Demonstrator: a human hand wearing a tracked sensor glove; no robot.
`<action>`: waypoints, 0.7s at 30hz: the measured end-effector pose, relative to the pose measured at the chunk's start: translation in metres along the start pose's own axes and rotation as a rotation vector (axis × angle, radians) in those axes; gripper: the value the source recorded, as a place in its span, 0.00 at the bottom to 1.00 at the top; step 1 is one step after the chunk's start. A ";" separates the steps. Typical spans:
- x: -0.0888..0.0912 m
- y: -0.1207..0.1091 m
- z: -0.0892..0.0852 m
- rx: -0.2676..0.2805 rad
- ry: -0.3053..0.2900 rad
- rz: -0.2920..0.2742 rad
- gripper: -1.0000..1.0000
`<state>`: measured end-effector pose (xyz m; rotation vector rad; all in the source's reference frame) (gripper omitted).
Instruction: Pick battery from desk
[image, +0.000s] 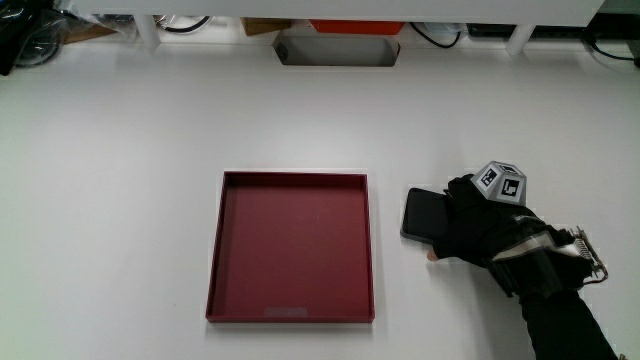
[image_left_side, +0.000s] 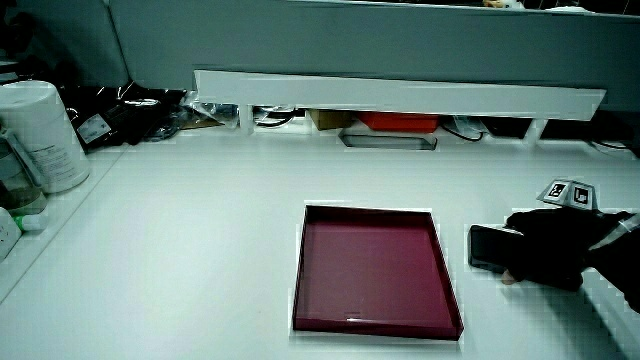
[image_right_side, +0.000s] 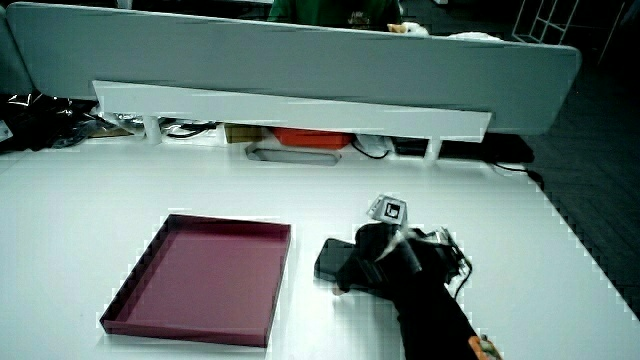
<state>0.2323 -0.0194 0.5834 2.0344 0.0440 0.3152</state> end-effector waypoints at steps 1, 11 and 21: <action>-0.001 0.001 0.000 -0.002 -0.008 -0.005 0.50; -0.010 0.001 -0.002 0.038 -0.043 -0.012 0.72; -0.006 0.002 -0.005 0.101 -0.056 0.027 1.00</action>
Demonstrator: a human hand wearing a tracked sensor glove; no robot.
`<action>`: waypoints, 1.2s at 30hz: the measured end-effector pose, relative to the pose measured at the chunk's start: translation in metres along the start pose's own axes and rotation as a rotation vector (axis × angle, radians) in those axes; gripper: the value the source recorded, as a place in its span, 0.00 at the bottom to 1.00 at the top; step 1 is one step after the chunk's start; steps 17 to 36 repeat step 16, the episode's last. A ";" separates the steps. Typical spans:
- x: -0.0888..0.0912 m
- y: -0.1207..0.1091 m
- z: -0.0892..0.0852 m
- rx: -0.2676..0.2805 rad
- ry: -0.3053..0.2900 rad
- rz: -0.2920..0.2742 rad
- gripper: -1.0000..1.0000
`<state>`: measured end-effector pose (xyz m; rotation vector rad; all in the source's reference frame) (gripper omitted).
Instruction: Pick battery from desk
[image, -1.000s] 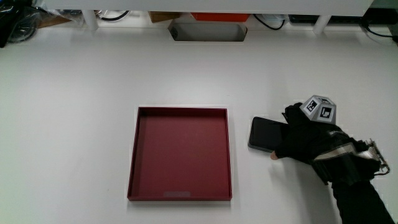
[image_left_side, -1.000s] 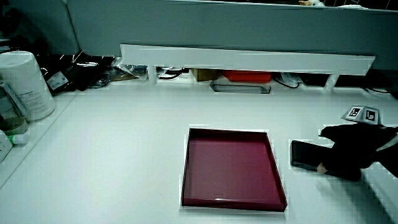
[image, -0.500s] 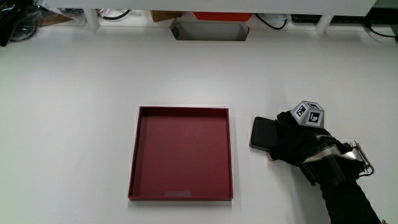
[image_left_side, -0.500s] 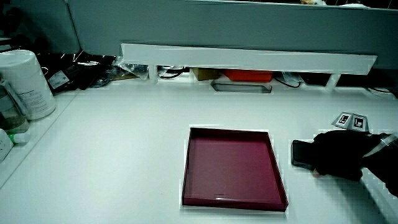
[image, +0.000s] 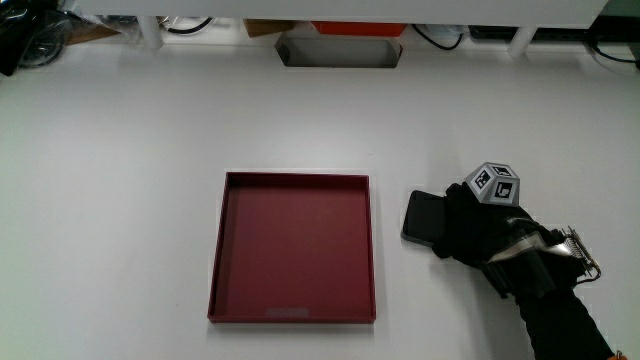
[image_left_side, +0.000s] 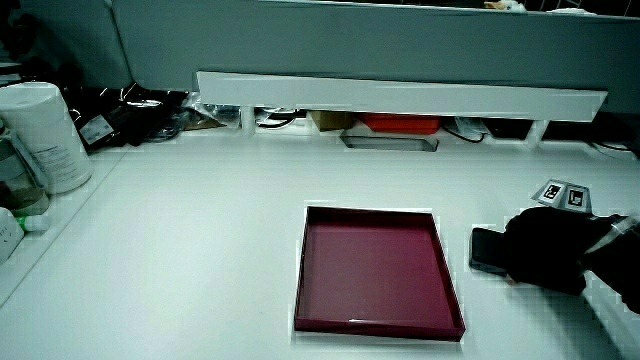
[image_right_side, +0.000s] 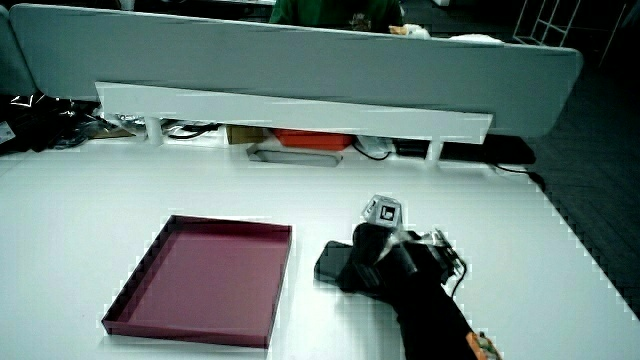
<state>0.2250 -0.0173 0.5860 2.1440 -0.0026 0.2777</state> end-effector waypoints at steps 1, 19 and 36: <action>-0.002 -0.001 0.002 -0.001 0.001 0.006 1.00; -0.098 -0.037 0.048 0.069 -0.018 0.278 1.00; -0.098 -0.037 0.048 0.069 -0.018 0.278 1.00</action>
